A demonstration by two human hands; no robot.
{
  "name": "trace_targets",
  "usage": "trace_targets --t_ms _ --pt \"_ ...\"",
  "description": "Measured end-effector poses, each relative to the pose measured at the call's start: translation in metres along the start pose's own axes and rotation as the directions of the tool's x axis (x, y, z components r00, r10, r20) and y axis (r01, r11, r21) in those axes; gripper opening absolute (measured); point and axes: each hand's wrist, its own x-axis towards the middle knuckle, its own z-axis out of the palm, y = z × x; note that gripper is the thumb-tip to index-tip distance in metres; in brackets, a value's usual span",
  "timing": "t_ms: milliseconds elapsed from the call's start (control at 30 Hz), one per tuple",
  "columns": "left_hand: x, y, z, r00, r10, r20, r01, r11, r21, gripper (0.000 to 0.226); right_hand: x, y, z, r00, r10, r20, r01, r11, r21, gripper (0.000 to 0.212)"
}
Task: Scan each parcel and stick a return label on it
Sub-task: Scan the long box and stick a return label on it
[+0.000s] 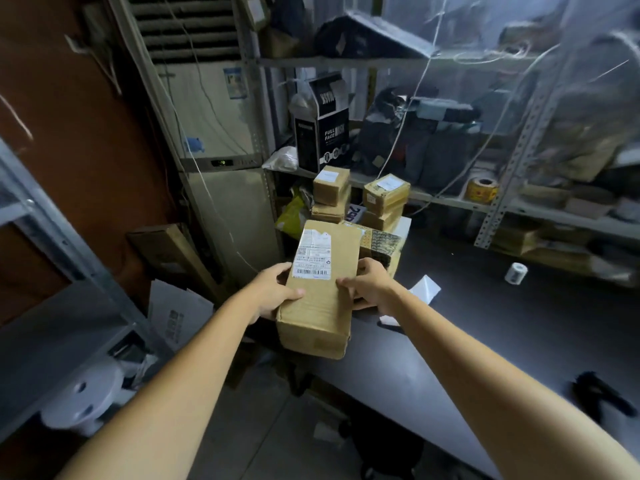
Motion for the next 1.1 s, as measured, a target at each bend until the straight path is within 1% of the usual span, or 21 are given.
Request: trace_targets --t_ms 233,333,467,600,700,767,867,1000,1100 --pt "-0.013 0.042 0.104 0.987 0.037 0.155 -0.04 0.999 0.014 0.069 -0.049 0.032 -0.107 0.989 -0.027 -0.145 0.026 1.0 -0.009 0.034" --pt "-0.008 0.052 0.15 0.973 0.046 0.228 -0.048 0.999 0.004 0.074 -0.064 0.052 -0.147 0.977 -0.013 -0.211 0.023 0.999 0.045 0.041" --pt "0.003 0.062 0.208 0.932 0.04 0.36 -0.042 0.999 -0.002 0.069 -0.075 0.08 -0.194 0.953 0.02 -0.303 0.0 0.998 0.066 0.04" --pt "0.023 0.069 0.258 0.891 0.004 0.454 -0.009 1.0 0.007 0.062 -0.076 0.111 -0.234 0.923 0.093 -0.373 -0.049 0.991 0.125 0.041" --pt "0.042 0.071 0.29 0.857 -0.023 0.515 0.007 0.999 0.033 0.062 -0.07 0.132 -0.256 0.894 0.162 -0.417 -0.102 0.982 0.161 0.042" --pt "0.058 0.07 0.308 0.839 -0.035 0.543 0.023 0.999 0.029 0.067 -0.061 0.146 -0.268 0.869 0.209 -0.448 -0.14 0.973 0.182 0.044" --pt "0.083 0.068 0.332 0.807 -0.049 0.588 0.031 0.999 0.041 0.069 -0.046 0.163 -0.281 0.84 0.267 -0.472 -0.187 0.96 0.21 0.05" --pt "0.109 0.062 0.353 0.782 -0.089 0.617 0.068 0.996 0.057 0.072 -0.027 0.183 -0.291 0.807 0.328 -0.491 -0.231 0.941 0.248 0.056" --pt "0.122 0.058 0.361 0.773 -0.097 0.628 0.048 0.994 0.094 0.077 -0.015 0.195 -0.298 0.79 0.369 -0.489 -0.268 0.926 0.266 0.057"
